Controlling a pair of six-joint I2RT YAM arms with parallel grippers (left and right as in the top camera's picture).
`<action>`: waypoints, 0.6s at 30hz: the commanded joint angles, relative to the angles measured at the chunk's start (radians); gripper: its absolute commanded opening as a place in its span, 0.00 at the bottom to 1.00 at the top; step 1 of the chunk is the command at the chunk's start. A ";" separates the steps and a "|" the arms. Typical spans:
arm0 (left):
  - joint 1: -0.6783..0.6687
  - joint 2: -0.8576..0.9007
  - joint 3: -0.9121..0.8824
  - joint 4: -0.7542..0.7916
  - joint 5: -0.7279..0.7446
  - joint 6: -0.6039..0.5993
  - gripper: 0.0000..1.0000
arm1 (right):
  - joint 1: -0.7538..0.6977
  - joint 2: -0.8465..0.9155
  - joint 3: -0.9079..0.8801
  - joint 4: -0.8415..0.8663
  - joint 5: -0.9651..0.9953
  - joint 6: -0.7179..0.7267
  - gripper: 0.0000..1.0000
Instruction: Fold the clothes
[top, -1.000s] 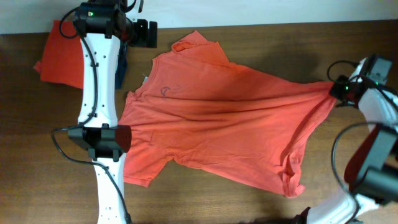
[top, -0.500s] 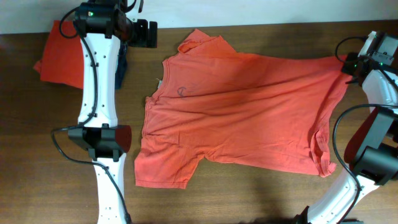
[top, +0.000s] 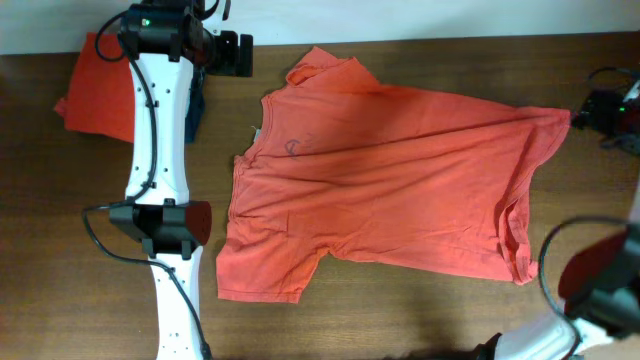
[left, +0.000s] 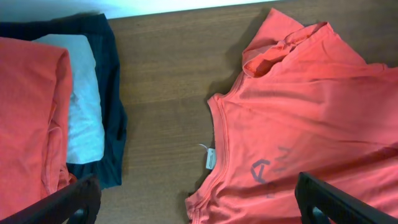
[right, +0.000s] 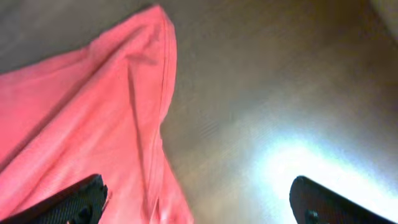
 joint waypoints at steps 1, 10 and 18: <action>0.006 -0.010 0.005 -0.001 0.008 -0.006 0.99 | 0.002 -0.134 0.024 -0.134 0.014 0.110 0.99; 0.006 -0.010 0.005 -0.001 0.008 -0.006 0.99 | 0.004 -0.185 -0.095 -0.417 -0.024 0.149 0.99; 0.006 -0.009 0.005 -0.001 0.008 -0.006 0.99 | 0.129 -0.185 -0.517 -0.173 -0.136 -0.056 0.92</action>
